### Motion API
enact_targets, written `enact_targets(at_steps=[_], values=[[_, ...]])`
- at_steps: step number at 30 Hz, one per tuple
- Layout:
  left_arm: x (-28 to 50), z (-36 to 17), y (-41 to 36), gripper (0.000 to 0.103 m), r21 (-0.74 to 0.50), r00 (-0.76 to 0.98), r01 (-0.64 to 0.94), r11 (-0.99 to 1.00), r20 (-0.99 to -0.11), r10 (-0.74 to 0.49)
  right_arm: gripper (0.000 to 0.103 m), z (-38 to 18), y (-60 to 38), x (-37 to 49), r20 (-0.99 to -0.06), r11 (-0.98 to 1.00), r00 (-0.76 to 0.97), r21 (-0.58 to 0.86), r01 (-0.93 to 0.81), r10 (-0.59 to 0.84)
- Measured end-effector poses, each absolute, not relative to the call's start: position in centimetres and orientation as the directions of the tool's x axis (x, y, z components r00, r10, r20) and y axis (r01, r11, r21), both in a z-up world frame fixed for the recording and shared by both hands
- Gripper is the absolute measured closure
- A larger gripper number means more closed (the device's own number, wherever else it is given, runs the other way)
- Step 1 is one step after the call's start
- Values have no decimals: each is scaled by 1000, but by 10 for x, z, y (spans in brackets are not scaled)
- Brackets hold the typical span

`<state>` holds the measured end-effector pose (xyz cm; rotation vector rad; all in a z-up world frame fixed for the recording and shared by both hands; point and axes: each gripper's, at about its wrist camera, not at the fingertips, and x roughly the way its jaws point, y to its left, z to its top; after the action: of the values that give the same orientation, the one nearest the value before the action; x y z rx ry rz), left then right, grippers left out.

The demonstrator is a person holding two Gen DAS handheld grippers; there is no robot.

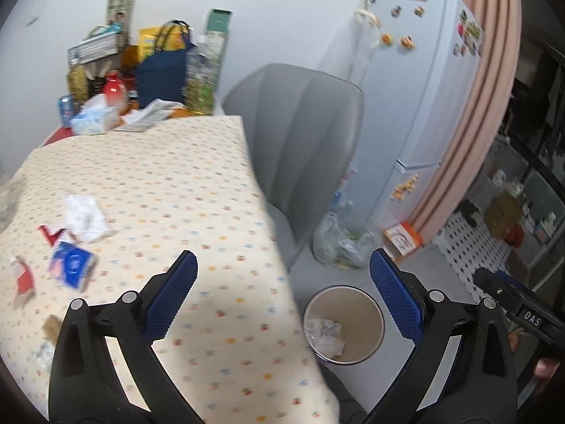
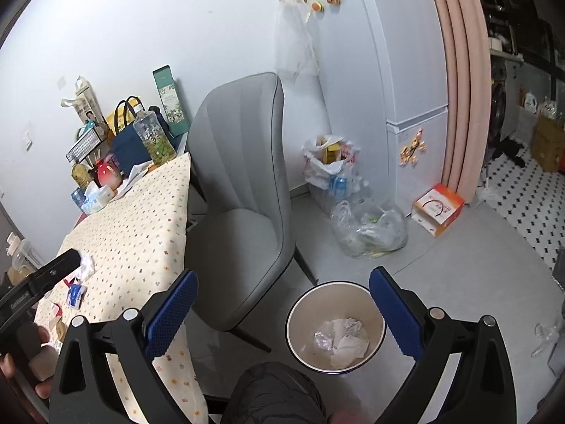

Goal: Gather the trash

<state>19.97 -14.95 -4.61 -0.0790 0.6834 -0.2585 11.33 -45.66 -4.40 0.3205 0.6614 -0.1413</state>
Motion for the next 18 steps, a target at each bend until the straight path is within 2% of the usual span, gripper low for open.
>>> enact_targets(at_steps=[8, 14, 18], values=[[170, -29, -95, 6, -136, 815, 122, 983, -552, -177, 8, -24, -421, 109, -617, 974, 786, 194, 113, 31], [148, -30, -56, 6, -145, 835, 101, 984, -526, -163, 8, -16, -391, 100, -616, 991, 783, 132, 0, 82], [138, -39, -30, 6, -161, 824, 82, 984, -545, -158, 8, -19, -375, 98, -615, 988, 776, 145, -62, 139]])
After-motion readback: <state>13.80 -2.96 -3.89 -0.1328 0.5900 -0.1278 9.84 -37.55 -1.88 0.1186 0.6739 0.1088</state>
